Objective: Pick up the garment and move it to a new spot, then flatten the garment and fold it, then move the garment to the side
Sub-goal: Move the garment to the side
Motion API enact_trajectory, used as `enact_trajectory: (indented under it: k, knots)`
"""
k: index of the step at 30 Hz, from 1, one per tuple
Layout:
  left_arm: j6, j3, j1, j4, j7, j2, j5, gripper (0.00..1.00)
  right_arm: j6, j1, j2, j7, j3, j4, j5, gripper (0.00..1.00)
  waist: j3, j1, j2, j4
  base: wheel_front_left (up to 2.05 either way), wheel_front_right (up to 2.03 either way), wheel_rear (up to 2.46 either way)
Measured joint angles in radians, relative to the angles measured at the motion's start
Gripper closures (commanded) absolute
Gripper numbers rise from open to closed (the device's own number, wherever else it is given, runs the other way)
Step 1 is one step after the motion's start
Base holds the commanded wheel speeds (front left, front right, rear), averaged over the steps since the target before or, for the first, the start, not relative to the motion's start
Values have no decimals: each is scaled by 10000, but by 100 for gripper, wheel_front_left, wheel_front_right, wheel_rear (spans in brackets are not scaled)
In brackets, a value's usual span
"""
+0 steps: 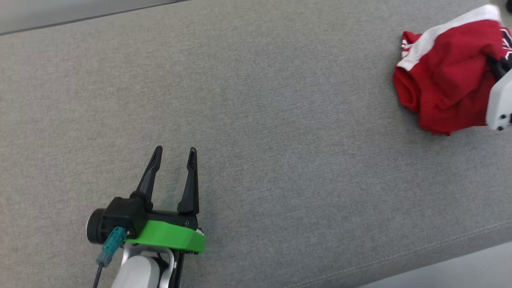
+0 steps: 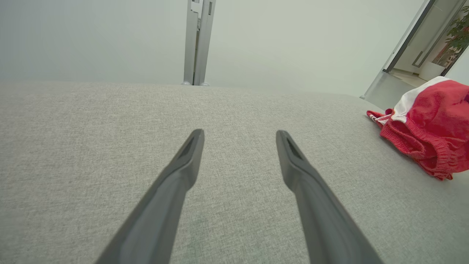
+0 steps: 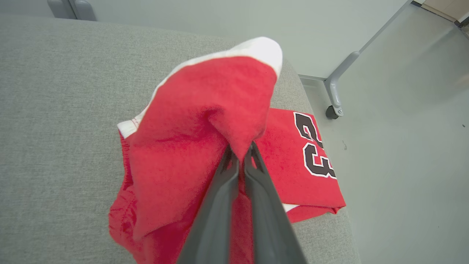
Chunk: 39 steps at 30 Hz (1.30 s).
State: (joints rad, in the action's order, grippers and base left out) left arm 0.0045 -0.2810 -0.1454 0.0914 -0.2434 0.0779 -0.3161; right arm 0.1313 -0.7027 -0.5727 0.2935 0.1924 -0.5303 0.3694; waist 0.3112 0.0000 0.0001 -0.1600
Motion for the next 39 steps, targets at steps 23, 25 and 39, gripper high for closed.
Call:
enact_trajectory:
  k: [23, 25, 39]
  knots:
    - [33, -431, -293, -245, 196, 228, 222, 0, 4, -1526, -782, -941, -2142, -4102, -1459, 0, 981, 0, 0, 915, 0, 0, 0]
    - [56, -443, -293, -240, 211, 228, 222, 0, 4, -1554, -623, -1164, -2439, -4318, -1781, 0, 958, 0, 0, 883, 0, 0, 0]
    - [130, -94, -339, -59, 71, 240, -209, 0, 4, -2027, 1112, -3386, -2615, -3413, -3110, 0, 227, 0, 0, 557, 0, 0, 0]
